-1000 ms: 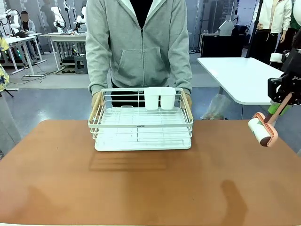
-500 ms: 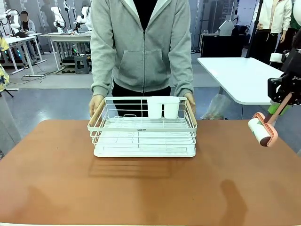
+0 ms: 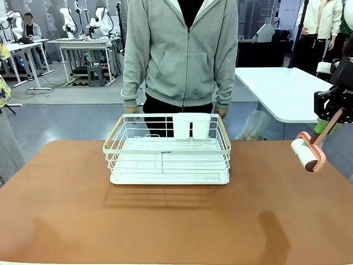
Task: Clean the table.
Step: Place the Lint Roller down when the Dish drying rack is positioned in the middle of the table.
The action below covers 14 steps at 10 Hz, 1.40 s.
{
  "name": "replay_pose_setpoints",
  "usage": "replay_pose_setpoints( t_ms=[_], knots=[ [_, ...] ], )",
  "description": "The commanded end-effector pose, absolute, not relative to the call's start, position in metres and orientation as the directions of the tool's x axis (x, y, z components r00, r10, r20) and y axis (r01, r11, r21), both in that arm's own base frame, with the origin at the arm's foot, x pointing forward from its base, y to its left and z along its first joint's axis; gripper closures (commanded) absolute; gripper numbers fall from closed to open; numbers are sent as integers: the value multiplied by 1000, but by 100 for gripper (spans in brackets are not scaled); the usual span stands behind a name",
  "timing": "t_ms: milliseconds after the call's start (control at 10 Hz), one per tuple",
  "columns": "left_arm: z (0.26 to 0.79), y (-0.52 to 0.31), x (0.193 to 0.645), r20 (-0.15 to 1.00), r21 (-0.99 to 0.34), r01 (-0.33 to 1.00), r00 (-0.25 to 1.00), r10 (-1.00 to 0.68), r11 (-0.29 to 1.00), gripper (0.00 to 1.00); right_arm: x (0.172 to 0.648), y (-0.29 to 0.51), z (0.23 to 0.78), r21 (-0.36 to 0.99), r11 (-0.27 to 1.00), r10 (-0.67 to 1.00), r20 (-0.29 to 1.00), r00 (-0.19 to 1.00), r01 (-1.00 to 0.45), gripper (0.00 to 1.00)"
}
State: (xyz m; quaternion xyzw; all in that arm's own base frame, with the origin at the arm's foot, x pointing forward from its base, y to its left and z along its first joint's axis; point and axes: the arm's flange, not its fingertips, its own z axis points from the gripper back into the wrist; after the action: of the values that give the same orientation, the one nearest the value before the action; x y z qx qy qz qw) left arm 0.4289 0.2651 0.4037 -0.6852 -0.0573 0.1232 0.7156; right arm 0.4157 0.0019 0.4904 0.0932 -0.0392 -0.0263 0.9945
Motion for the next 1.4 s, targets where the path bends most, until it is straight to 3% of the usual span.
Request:
replay_pose_setpoints(
  t_ms=[0,1000,1100,1300],
  knots=[
    [405,266,424,-80,-995,-92,966,245,36,0,411,3,489,204,978,-60,94,994,40,79],
    [405,266,424,-80,-995,-92,966,245,36,0,416,2,490,188,981,-60,73,996,45,79],
    [405,266,424,-80,-995,-92,966,245,36,0,423,5,495,166,976,-155,73,985,141,79],
    [405,266,424,-80,-995,-92,966,245,36,0,437,8,492,236,827,-520,-23,854,510,79]
  ],
)
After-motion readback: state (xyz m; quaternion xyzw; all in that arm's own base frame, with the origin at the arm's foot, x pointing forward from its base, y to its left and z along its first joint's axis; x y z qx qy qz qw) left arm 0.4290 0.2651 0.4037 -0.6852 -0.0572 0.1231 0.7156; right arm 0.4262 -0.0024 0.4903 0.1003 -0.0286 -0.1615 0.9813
